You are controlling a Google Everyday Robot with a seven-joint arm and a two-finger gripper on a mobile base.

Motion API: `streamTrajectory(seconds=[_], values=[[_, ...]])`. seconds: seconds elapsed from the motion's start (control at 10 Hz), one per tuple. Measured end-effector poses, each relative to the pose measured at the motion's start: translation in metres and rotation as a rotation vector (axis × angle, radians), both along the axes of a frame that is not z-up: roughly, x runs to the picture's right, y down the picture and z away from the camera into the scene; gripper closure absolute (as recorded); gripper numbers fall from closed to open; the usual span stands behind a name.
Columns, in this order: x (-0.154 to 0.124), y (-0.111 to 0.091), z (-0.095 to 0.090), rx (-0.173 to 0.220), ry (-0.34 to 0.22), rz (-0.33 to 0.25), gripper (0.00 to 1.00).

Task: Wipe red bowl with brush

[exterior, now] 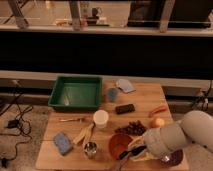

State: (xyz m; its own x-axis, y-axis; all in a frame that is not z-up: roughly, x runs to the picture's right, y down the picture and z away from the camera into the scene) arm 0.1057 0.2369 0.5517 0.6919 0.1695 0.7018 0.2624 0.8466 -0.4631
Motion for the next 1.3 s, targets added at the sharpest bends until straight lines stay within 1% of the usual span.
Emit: streamTrajectory(seconds=[0.2, 0.4, 0.5, 0.6, 0.8, 0.9, 1.0, 1.3], values=[[-0.008, 0.002, 0.007, -0.008, -0.014, -0.014, 0.90], [-0.009, 0.002, 0.020, -0.014, -0.011, -0.021, 0.90], [-0.008, -0.002, 0.032, -0.016, -0.002, -0.025, 0.90], [-0.008, -0.007, 0.041, -0.016, 0.005, -0.032, 0.90], [-0.003, -0.023, 0.060, -0.006, 0.034, -0.045, 0.90], [0.000, -0.027, 0.065, -0.003, 0.045, -0.049, 0.90], [0.006, -0.036, 0.073, 0.004, 0.065, -0.053, 0.90], [0.026, -0.052, 0.081, 0.016, 0.104, -0.047, 0.90]])
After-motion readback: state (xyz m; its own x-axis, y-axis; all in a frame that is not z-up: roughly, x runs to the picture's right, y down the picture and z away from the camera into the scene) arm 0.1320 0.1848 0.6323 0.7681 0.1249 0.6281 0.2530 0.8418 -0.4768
